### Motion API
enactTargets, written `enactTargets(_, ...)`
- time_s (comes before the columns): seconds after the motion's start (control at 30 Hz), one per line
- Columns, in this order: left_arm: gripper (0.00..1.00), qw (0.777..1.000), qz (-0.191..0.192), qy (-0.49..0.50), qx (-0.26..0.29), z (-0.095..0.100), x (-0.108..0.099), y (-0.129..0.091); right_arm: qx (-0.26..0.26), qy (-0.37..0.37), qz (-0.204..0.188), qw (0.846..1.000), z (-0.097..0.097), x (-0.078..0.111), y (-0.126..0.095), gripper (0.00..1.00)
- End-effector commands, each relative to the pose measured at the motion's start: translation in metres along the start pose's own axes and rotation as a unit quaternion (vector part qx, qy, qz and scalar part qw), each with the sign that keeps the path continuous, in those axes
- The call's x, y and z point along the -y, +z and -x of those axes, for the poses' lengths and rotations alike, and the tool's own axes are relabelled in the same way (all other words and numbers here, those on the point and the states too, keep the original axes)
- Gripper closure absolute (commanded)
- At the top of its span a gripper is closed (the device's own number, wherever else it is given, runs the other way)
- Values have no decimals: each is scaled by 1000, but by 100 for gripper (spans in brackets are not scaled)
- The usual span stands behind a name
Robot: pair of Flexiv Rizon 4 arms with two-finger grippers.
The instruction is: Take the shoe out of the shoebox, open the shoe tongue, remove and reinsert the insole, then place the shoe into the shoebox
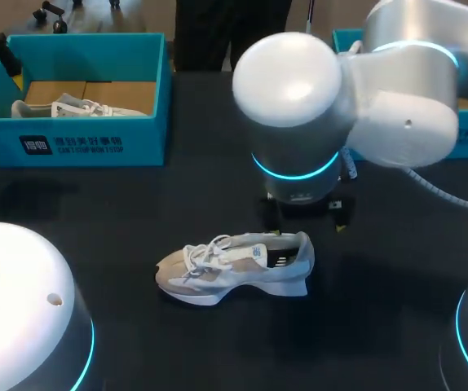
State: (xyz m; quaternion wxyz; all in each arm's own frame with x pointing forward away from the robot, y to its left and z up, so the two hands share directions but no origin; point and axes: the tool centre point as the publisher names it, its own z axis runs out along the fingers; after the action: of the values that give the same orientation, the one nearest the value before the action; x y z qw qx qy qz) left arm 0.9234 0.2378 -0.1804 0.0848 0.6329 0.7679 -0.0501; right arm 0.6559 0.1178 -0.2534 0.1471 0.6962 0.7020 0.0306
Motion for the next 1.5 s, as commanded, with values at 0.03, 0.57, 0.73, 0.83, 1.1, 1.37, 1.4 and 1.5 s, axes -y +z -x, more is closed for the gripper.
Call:
enactTargets(0.03, 0, 1000, 3, 0, -1, 0, 2, 0, -39, -94, 42, 994, 4, 5, -21, 0)
enactTargets(0.57, 0, 1000, 3, 0, -1, 0, 2, 0, 26, -160, 46, 986, 7, 1, -33, 0)
enactTargets(0.73, 0, 1000, 3, 0, -1, 0, 2, 0, 26, -160, 46, 986, 7, 1, -33, 0)
enactTargets(0.83, 0, 1000, 3, 0, -1, 0, 2, 0, 26, -160, 46, 986, 7, 1, -33, 0)
enactTargets(1.1, 0, 1000, 3, 0, -1, 0, 2, 0, -6, -308, 140, 941, 7, -12, -37, 0)
enactTargets(1.37, 0, 1000, 3, 0, -1, 0, 2, 0, -39, -478, 187, 857, 14, -19, -37, 0)
enactTargets(1.4, 0, 1000, 3, 0, -1, 0, 2, 0, -43, -495, 185, 848, 13, -20, -36, 0)
enactTargets(1.5, 0, 1000, 3, 0, -1, 0, 2, 0, -60, -538, 191, 819, 10, -25, -33, 0)
